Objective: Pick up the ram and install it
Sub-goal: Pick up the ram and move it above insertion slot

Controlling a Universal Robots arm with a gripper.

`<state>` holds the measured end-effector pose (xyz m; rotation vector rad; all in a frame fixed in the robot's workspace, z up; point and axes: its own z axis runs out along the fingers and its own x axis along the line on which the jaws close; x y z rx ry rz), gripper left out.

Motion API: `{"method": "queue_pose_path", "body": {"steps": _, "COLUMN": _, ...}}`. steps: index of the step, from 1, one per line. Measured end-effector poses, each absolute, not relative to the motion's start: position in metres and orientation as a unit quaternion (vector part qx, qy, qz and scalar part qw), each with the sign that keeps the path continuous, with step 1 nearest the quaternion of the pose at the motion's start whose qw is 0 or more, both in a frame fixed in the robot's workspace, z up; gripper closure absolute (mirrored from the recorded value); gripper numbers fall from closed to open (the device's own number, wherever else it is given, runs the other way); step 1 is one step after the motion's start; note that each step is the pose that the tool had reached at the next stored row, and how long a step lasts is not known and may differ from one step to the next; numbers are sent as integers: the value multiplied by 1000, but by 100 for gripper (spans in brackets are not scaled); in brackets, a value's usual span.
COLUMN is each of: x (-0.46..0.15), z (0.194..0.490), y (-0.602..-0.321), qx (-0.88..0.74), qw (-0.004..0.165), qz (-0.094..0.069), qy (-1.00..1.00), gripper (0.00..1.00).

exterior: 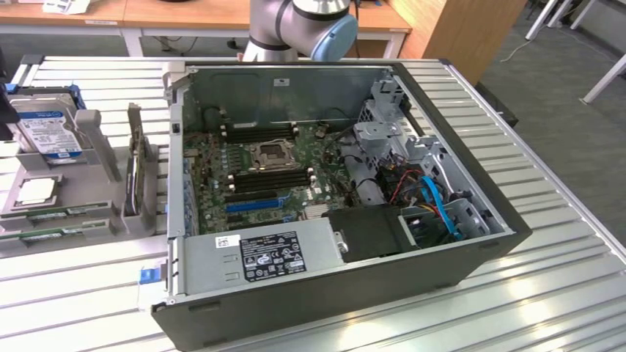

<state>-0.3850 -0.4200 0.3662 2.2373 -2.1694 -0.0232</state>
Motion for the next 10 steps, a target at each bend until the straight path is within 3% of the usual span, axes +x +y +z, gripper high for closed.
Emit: {"method": "queue_pose_path", "body": {"steps": 10, "x": -385, "z": 359, "y": -420, "qx": 718, "qw": 13, "qz": -7, "qy": -696, "gripper": 65}}
